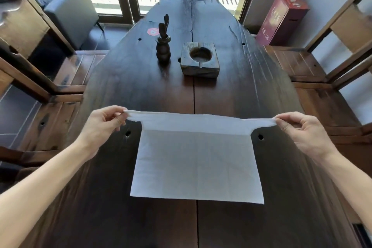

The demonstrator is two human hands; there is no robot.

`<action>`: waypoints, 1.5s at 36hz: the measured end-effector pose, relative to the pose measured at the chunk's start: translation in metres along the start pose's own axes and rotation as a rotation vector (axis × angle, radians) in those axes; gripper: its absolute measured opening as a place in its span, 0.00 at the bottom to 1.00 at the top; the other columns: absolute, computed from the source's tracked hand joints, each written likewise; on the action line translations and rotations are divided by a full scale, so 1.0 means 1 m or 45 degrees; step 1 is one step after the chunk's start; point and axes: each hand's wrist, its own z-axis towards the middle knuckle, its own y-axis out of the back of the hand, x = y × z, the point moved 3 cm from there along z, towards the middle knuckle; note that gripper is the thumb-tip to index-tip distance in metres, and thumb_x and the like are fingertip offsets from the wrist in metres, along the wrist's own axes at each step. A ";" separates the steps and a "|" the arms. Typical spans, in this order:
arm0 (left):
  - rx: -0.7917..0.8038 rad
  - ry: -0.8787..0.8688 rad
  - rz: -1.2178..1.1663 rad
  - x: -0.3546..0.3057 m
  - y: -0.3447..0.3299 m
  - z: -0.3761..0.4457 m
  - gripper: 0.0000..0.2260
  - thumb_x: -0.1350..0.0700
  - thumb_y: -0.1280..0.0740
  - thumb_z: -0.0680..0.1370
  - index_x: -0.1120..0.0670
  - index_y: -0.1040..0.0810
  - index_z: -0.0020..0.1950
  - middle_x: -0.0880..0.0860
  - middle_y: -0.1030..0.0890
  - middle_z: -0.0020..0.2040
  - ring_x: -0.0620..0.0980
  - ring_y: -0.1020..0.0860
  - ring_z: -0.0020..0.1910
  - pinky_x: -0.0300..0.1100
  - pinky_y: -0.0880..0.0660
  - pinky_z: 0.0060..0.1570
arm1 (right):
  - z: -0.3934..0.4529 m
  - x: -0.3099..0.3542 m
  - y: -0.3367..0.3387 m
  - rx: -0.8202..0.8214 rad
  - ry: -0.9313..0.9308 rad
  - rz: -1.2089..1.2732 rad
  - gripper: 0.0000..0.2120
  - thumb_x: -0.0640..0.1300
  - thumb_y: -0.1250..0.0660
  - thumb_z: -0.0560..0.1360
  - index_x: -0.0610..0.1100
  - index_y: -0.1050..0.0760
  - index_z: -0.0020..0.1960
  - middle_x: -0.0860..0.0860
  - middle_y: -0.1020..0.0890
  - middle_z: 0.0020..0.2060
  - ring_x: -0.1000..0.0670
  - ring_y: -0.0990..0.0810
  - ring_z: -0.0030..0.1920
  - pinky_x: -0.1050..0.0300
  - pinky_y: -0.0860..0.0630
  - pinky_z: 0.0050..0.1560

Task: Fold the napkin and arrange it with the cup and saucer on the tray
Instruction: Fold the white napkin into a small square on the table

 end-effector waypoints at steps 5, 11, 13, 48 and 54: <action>0.030 0.077 0.038 0.018 -0.002 -0.036 0.04 0.60 0.30 0.77 0.53 0.16 0.48 0.47 0.20 0.32 0.40 0.25 0.31 0.27 0.29 0.31 | -0.033 -0.015 -0.007 0.012 -0.012 -0.061 0.28 0.77 0.37 0.64 0.56 0.16 0.47 0.58 0.17 0.48 0.50 0.17 0.46 0.57 0.21 0.47; 0.143 0.208 0.115 0.048 -0.003 -0.069 0.04 0.59 0.29 0.77 0.51 0.15 0.47 0.46 0.18 0.34 0.38 0.23 0.33 0.26 0.28 0.35 | -0.057 -0.032 -0.025 0.082 -0.062 -0.161 0.14 0.66 0.32 0.72 0.57 0.18 0.46 0.61 0.18 0.47 0.52 0.18 0.47 0.65 0.25 0.44; 0.156 0.251 0.123 0.057 -0.001 -0.076 0.05 0.58 0.29 0.77 0.49 0.15 0.46 0.47 0.18 0.35 0.38 0.24 0.33 0.26 0.28 0.35 | -0.063 -0.041 -0.033 0.147 -0.074 -0.197 0.03 0.48 0.28 0.75 0.55 0.17 0.46 0.60 0.18 0.46 0.53 0.19 0.48 0.69 0.27 0.43; 0.357 0.222 0.446 0.128 -0.024 -0.143 0.11 0.58 0.23 0.71 0.40 0.12 0.44 0.49 0.22 0.35 0.45 0.26 0.33 0.37 0.28 0.39 | -0.138 -0.100 -0.063 0.201 -0.174 -0.232 0.10 0.35 0.27 0.75 0.50 0.15 0.46 0.60 0.16 0.42 0.56 0.18 0.44 0.68 0.25 0.45; 0.215 0.211 0.463 0.129 -0.027 -0.143 0.10 0.60 0.23 0.72 0.44 0.12 0.46 0.53 0.21 0.36 0.48 0.25 0.35 0.39 0.29 0.39 | -0.142 -0.109 -0.076 0.251 -0.177 -0.286 0.06 0.36 0.27 0.75 0.45 0.14 0.47 0.57 0.17 0.39 0.56 0.18 0.44 0.72 0.28 0.44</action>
